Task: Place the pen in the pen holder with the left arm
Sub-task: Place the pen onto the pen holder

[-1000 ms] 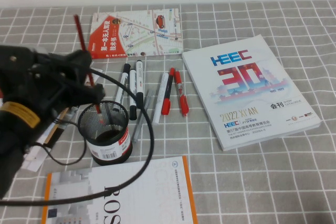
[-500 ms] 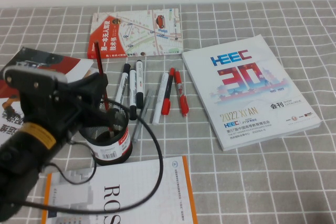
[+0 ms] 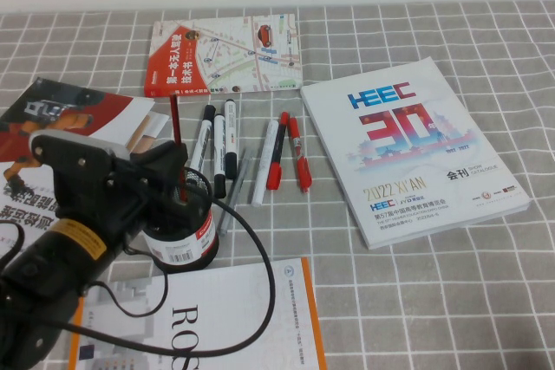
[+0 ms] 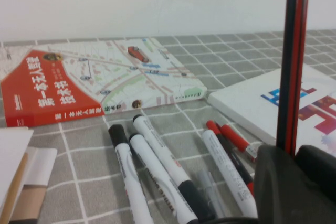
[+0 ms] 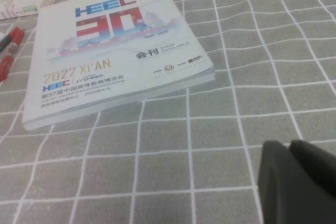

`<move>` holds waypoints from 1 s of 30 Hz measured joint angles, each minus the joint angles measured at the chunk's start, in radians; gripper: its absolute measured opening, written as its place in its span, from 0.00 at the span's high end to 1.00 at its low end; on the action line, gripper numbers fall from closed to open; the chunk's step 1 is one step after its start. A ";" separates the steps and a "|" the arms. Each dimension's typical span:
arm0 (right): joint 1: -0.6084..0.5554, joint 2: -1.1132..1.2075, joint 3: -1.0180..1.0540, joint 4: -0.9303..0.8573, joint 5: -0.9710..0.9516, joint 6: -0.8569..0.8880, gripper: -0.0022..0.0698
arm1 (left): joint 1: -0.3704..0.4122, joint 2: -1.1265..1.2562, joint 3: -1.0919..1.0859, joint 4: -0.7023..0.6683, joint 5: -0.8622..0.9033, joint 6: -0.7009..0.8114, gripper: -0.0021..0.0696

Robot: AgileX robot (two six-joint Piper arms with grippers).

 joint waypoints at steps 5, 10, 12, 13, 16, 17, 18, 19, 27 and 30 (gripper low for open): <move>0.000 0.000 0.000 0.000 0.000 0.000 0.99 | 0.000 0.015 0.000 0.000 -0.005 0.001 0.94; 0.000 0.000 0.000 0.000 0.000 0.000 0.99 | 0.000 0.018 0.000 0.000 0.012 0.001 0.88; 0.000 0.000 0.000 0.000 0.000 0.000 0.99 | 0.000 0.018 0.000 0.000 0.030 0.004 0.79; 0.000 0.000 0.000 0.000 0.000 0.000 0.99 | 0.000 0.018 0.000 0.000 0.034 0.005 0.76; 0.000 0.000 0.000 0.000 0.000 0.000 0.99 | 0.000 0.018 0.000 0.000 0.041 0.005 0.65; 0.000 0.000 0.000 0.000 0.000 0.000 0.99 | 0.000 0.018 0.000 0.000 0.041 0.005 0.62; 0.000 0.000 0.000 0.000 0.000 0.000 0.99 | 0.000 0.018 0.000 0.000 0.041 0.005 0.60; 0.000 0.000 0.000 0.000 0.000 0.000 0.99 | 0.000 0.018 0.000 0.000 0.041 0.005 0.58; 0.000 0.000 0.000 0.000 0.000 0.000 0.99 | 0.000 -0.109 0.011 0.000 0.088 0.005 0.56; 0.000 0.000 0.000 0.000 0.000 0.000 0.99 | 0.000 -0.211 0.011 0.000 0.154 0.005 0.58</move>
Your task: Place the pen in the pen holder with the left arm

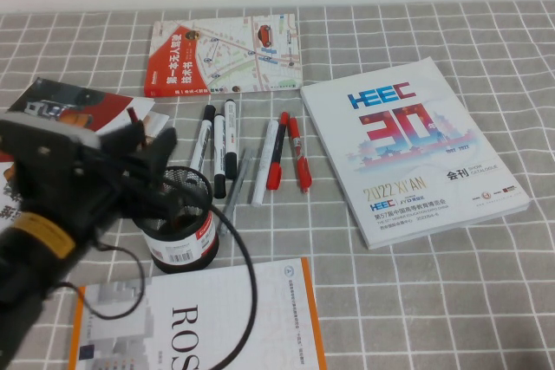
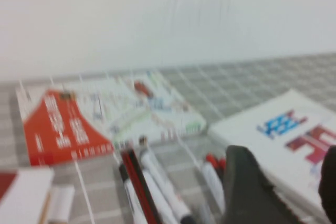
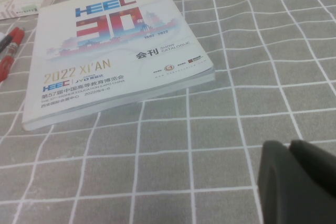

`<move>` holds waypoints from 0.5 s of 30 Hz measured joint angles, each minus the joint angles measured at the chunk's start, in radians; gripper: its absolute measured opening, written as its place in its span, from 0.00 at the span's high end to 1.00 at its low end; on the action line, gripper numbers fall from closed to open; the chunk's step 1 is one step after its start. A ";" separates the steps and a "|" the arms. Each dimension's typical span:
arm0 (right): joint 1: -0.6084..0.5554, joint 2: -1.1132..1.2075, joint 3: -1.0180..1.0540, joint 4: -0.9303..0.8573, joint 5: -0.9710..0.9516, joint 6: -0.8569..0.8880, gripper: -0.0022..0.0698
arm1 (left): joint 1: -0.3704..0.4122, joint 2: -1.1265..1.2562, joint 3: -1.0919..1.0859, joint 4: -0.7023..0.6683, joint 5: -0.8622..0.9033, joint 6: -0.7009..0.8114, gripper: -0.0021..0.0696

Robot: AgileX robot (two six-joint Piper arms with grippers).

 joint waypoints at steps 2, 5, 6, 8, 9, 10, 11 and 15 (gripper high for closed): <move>0.000 0.000 0.000 0.000 0.000 0.000 0.99 | 0.000 -0.065 0.001 0.004 0.040 0.000 0.63; 0.000 0.000 0.000 0.000 0.000 0.000 0.99 | 0.000 -0.198 0.001 0.017 0.145 0.000 0.81; 0.000 0.000 0.000 0.000 0.000 0.000 0.99 | 0.000 -0.245 0.002 0.023 0.177 0.000 0.87; 0.000 0.000 0.000 0.000 0.000 0.000 0.99 | 0.000 -0.344 0.007 0.041 0.240 0.000 0.93; 0.000 0.000 0.000 0.000 0.000 0.000 0.99 | 0.000 -0.396 0.010 0.046 0.284 -0.002 0.94; 0.000 0.000 0.000 0.000 0.000 0.000 0.99 | 0.000 -0.448 0.010 0.048 0.317 -0.003 0.95; 0.000 0.000 0.000 0.000 0.000 0.000 0.99 | 0.000 -0.500 0.010 0.050 0.359 -0.006 0.96; 0.000 0.000 0.000 0.000 0.000 0.000 0.99 | 0.000 -0.695 0.010 0.050 0.582 -0.027 0.97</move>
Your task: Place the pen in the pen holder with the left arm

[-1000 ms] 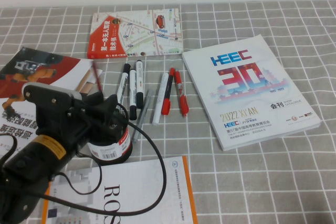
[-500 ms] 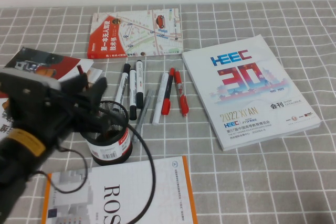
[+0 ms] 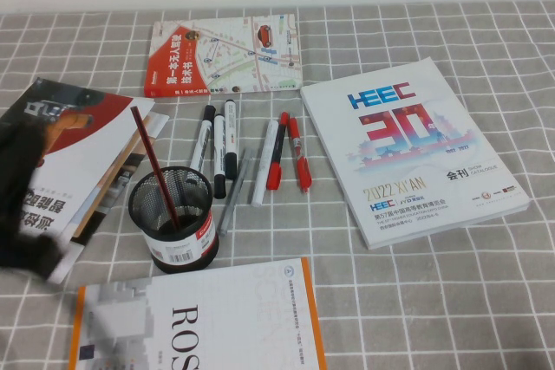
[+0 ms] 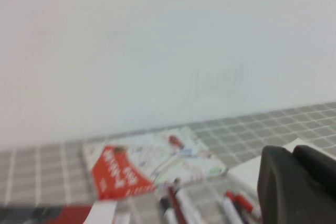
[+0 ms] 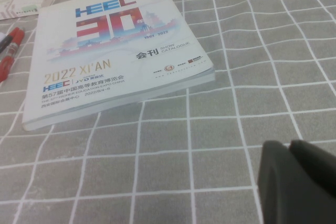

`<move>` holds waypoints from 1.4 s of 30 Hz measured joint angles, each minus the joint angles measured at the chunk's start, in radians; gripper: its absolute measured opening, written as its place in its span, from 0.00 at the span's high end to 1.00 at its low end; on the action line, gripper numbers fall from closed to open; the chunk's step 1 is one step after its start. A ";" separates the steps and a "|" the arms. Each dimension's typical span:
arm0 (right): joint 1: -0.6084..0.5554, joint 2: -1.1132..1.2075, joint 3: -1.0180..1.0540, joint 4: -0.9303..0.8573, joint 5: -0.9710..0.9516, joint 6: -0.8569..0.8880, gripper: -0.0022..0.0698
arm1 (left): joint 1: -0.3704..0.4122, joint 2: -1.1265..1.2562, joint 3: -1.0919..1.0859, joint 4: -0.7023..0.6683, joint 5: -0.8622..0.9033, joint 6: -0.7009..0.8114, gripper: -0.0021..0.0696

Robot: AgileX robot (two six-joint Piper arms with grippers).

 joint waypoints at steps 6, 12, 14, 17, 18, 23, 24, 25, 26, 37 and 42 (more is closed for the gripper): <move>0.000 0.000 0.000 0.000 0.000 0.000 0.99 | 0.000 -0.256 0.002 0.000 0.320 -0.031 0.97; 0.000 0.000 0.000 0.000 0.000 0.000 0.99 | 0.000 -0.391 0.002 0.000 0.567 -0.040 0.97; 0.000 0.000 0.000 0.000 0.000 0.000 0.99 | 0.000 -0.402 0.002 0.000 0.618 -0.041 0.97; 0.000 0.000 0.000 0.000 0.000 0.000 0.99 | 0.000 -0.404 0.002 0.000 0.658 -0.041 0.97; 0.000 0.000 0.000 0.000 0.000 0.000 0.99 | 0.000 -0.404 0.002 0.000 0.661 -0.041 0.97; 0.000 0.000 0.000 0.000 0.000 0.000 0.99 | 0.000 -0.404 0.002 -0.006 0.684 -0.041 0.97; 0.000 0.000 0.000 0.000 0.000 0.000 0.99 | 0.000 -0.404 0.002 -0.005 0.684 -0.041 0.97; 0.000 0.000 0.000 0.000 0.000 0.000 0.99 | 0.000 -0.404 0.002 -0.005 0.684 -0.042 0.97; 0.000 0.000 0.000 0.000 0.000 0.000 0.99 | 0.000 -0.404 0.002 -0.005 0.685 -0.045 0.97; 0.000 0.000 0.000 0.000 0.000 0.000 0.99 | 0.086 -0.572 0.086 -0.042 0.647 0.001 0.97; 0.000 0.000 0.000 0.000 0.000 0.000 0.99 | 0.223 -0.637 0.173 -0.231 0.577 0.227 0.97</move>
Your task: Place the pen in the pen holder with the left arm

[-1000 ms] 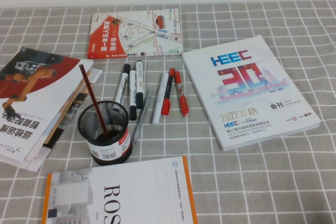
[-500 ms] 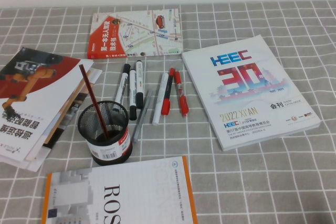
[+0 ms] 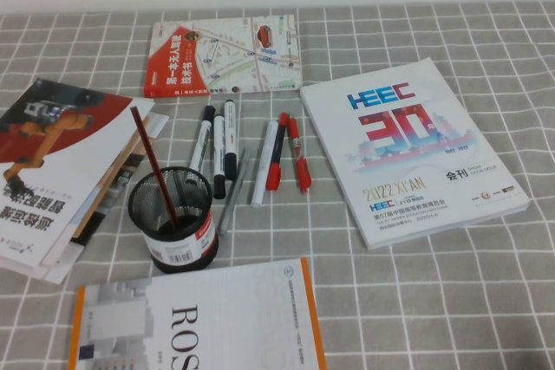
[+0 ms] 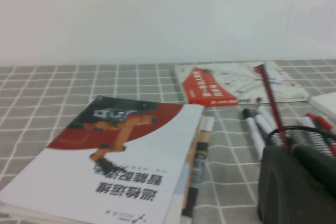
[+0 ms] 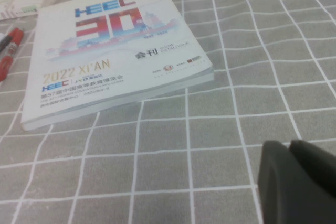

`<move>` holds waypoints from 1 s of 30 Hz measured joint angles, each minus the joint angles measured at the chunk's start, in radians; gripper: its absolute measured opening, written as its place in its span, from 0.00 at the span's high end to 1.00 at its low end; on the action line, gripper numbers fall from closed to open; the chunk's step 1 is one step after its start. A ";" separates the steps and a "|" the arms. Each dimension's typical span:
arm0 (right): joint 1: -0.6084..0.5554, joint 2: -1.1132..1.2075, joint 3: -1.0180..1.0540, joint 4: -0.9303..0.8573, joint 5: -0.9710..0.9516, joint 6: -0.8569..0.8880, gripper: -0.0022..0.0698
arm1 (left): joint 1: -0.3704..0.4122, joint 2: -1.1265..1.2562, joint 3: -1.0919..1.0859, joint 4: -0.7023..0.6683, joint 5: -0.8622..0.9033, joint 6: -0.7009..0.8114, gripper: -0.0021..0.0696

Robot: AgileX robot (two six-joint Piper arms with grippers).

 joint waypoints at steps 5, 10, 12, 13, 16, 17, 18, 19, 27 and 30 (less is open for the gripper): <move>0.000 0.000 0.000 0.000 0.000 0.000 0.99 | 0.100 -0.002 0.087 -0.115 -0.133 0.107 0.97; 0.000 0.000 0.000 0.000 0.000 0.000 0.99 | 0.126 -0.002 0.205 -0.140 -0.290 0.112 0.97; 0.000 0.000 0.000 0.000 0.000 0.000 0.99 | 0.126 -0.002 0.246 -0.143 -0.338 0.096 0.97; 0.000 0.000 0.000 0.000 0.000 0.000 0.99 | 0.126 -0.002 0.258 -0.143 -0.350 0.086 0.97; 0.000 0.000 0.000 0.000 0.000 0.000 0.99 | 0.126 -0.002 0.266 -0.144 -0.356 0.061 0.97; 0.000 0.000 0.000 0.000 0.000 0.000 0.99 | 0.126 -0.002 0.266 -0.144 -0.351 0.059 0.97; 0.000 0.000 0.000 0.000 0.000 0.000 0.99 | 0.126 -0.002 0.268 -0.144 -0.341 0.060 0.97; 0.000 0.000 0.000 0.000 0.000 0.000 0.99 | 0.126 -0.002 0.267 -0.144 -0.328 0.060 0.97; 0.000 0.000 0.000 0.000 0.000 0.000 0.99 | 0.126 -0.002 0.267 -0.116 -0.130 0.064 0.97; 0.000 0.000 0.000 0.000 0.000 0.000 0.99 | 0.126 -0.002 0.267 -0.108 -0.083 0.064 0.97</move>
